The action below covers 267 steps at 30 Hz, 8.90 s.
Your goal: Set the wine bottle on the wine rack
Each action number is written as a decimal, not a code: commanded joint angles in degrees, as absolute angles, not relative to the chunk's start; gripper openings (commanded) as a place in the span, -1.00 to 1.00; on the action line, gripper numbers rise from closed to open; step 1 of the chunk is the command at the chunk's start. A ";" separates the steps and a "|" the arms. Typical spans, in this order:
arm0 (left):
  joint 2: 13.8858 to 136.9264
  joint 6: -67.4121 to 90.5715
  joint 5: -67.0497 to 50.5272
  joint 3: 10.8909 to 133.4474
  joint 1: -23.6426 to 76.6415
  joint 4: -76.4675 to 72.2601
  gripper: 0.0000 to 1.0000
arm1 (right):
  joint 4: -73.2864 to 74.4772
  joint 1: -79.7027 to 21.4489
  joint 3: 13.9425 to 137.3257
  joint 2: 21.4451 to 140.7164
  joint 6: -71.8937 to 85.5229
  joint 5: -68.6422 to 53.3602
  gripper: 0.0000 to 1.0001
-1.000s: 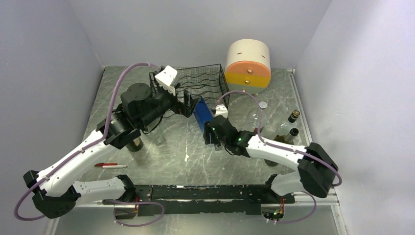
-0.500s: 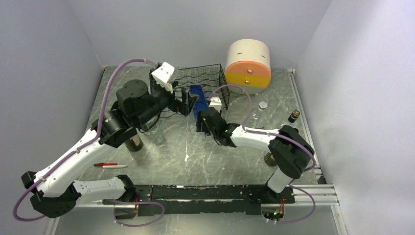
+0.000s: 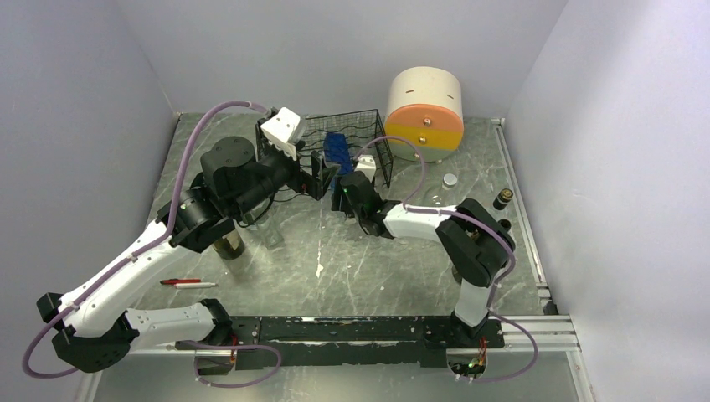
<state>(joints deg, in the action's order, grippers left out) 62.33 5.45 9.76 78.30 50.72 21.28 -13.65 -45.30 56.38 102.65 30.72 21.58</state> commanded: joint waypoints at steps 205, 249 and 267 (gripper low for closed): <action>64.97 -62.74 -13.32 46.20 51.20 -19.25 -0.86 | 57.75 -64.45 94.61 65.90 19.68 24.10 0.71; 62.75 -68.88 -9.45 35.07 51.99 -39.59 0.96 | 50.77 -58.15 80.57 68.00 17.41 21.15 -1.00; 59.18 -26.30 8.46 37.21 51.99 -36.02 0.93 | 42.16 -57.81 74.57 61.77 23.39 31.23 -1.00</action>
<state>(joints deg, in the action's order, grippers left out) 61.28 -46.92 -1.37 34.13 51.77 -35.27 48.58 -58.11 75.96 63.57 20.80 27.66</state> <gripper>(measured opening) 0.966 0.618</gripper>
